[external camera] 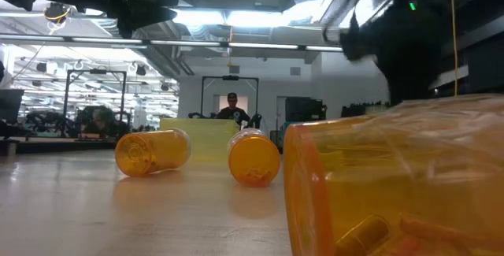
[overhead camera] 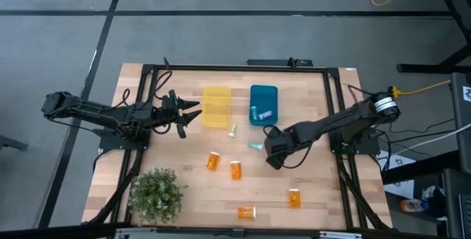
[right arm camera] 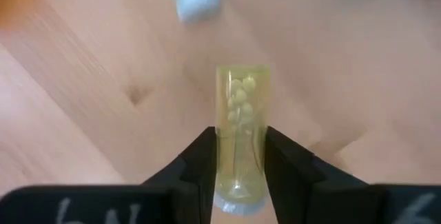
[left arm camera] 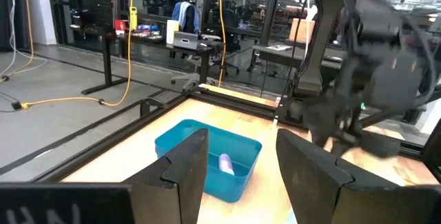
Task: Pick and place medicine bottles into bin by pill shape (circle, oval)
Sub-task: Put the right yellow pill bottle into the blue bin, then put the blue pill bottle into the blue bin
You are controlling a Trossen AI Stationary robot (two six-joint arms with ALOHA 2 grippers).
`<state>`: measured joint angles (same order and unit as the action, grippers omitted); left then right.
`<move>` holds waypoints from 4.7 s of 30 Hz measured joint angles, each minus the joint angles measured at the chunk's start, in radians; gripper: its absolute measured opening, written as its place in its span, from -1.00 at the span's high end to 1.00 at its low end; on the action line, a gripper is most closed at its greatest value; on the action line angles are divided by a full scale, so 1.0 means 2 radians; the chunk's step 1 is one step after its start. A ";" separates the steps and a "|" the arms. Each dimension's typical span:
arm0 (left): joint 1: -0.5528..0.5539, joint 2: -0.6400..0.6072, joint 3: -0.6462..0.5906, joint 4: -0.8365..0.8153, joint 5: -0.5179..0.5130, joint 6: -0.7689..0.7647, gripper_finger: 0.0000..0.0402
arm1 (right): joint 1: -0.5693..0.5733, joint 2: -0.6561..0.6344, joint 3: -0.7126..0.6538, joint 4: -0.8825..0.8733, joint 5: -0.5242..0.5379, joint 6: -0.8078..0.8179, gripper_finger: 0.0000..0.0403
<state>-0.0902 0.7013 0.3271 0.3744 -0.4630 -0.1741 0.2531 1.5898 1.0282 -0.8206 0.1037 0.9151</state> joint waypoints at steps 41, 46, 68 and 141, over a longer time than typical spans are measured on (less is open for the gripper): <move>0.000 0.000 0.000 0.000 0.000 0.000 0.18 | -0.142 -0.040 0.086 0.066 0.187 -0.110 -0.27; 0.000 0.000 0.000 0.000 0.000 0.000 0.18 | -0.142 -0.040 0.086 0.068 0.172 -0.109 -0.29; 0.000 0.000 0.000 0.000 0.000 0.001 0.18 | -0.068 -0.040 -0.056 0.260 -0.102 -0.319 -0.30; 0.000 0.000 0.000 0.000 -0.023 0.001 0.18 | -0.230 -0.062 -0.002 0.183 0.091 -0.222 0.44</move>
<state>-0.0898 0.7012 0.3271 0.3744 -0.5082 -0.1726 -0.2073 1.4654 1.0237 -0.4549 0.2853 0.4705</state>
